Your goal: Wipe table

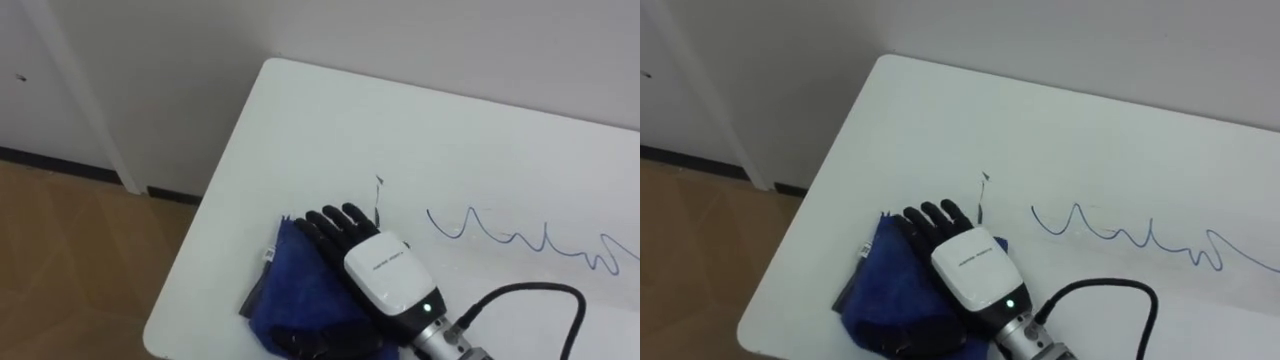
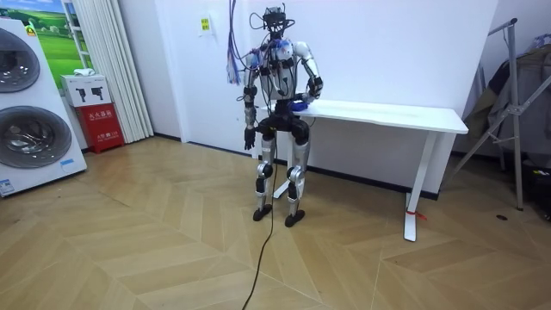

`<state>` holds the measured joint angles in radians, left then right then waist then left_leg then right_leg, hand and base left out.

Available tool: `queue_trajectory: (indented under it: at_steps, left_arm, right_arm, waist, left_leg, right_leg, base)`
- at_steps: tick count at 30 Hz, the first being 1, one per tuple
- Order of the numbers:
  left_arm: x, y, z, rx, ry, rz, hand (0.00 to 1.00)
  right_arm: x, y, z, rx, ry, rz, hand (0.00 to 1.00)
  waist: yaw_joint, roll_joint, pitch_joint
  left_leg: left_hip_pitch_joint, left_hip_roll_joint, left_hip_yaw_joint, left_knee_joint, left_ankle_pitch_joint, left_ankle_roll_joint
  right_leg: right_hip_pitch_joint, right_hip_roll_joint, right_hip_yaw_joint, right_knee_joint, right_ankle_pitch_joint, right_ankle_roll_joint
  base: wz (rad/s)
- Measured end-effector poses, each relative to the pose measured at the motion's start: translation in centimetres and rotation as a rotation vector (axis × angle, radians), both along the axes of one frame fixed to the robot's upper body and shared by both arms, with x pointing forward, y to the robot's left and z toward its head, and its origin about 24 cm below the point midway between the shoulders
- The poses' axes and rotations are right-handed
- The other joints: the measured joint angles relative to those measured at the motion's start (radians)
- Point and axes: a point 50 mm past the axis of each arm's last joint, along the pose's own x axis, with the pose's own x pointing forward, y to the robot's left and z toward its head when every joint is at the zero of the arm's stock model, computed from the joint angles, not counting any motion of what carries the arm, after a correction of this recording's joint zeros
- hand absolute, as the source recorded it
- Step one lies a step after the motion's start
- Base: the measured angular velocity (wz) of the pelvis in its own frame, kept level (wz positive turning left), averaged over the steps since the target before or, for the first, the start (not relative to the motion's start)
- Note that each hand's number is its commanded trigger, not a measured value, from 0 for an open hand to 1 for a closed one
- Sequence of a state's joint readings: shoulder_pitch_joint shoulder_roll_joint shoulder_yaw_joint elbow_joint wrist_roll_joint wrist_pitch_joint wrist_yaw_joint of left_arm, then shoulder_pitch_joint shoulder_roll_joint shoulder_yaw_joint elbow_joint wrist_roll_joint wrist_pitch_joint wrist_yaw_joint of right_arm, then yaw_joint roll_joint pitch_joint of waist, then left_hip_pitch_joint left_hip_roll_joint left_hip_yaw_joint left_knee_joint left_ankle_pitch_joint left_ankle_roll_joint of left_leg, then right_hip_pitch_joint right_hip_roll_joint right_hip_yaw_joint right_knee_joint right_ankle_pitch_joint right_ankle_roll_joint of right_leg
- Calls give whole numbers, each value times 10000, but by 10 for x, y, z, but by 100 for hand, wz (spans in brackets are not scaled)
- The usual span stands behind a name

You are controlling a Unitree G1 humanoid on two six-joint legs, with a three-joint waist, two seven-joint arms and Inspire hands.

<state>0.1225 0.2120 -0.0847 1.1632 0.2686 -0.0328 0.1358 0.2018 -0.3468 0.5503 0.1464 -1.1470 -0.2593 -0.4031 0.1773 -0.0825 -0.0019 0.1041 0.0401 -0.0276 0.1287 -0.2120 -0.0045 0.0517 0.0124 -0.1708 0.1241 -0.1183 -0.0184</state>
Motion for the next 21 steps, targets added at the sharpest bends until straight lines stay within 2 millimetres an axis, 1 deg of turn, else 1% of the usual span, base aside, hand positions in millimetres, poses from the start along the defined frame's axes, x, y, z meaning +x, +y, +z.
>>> queue_trajectory:
  at_steps: [4,10,12,17,21]
  left_arm:
    - [-1,-3,-1,-10,120,-360,0]
    - [-3,-3,-2,-128,292,-391,0]
    - [-4,-3,-2,-121,324,-382,0]
    - [-4,-3,-2,-100,350,-428,0]
    - [-4,-3,-2,-96,334,-415,0]
  right_arm:
    - [-5,2,-4,-42,277,136,0]
    - [-8,1,-7,-94,446,43,0]
    - [-8,1,-8,-106,459,-1,100]
    - [-8,0,-8,25,374,-127,100]
    - [0,5,-1,529,-251,-276,100]
  waist:
    - [-29,-3,-2]
    - [-22,-19,-6]
    - [-19,-44,-23]
    - [0,-79,-42]
    - [-37,-77,-42]
  left_leg:
    - [-42,0,2,15,-3,1]
    - [-51,2,5,13,-13,-3]
    - [-53,2,5,16,-13,-3]
    - [-55,1,10,7,-14,-1]
    - [-56,2,9,5,-20,-3]
  right_leg:
    - [-15,-8,-27,2,1,0]
    - [-26,-8,-21,-1,1,-1]
    - [-28,-7,-23,-10,1,-1]
    - [-27,-6,-21,-32,1,0]
    - [-27,0,-10,-35,1,-1]
  base:
    - [0]
    - [0]
    - [0]
    - [0]
    - [0]
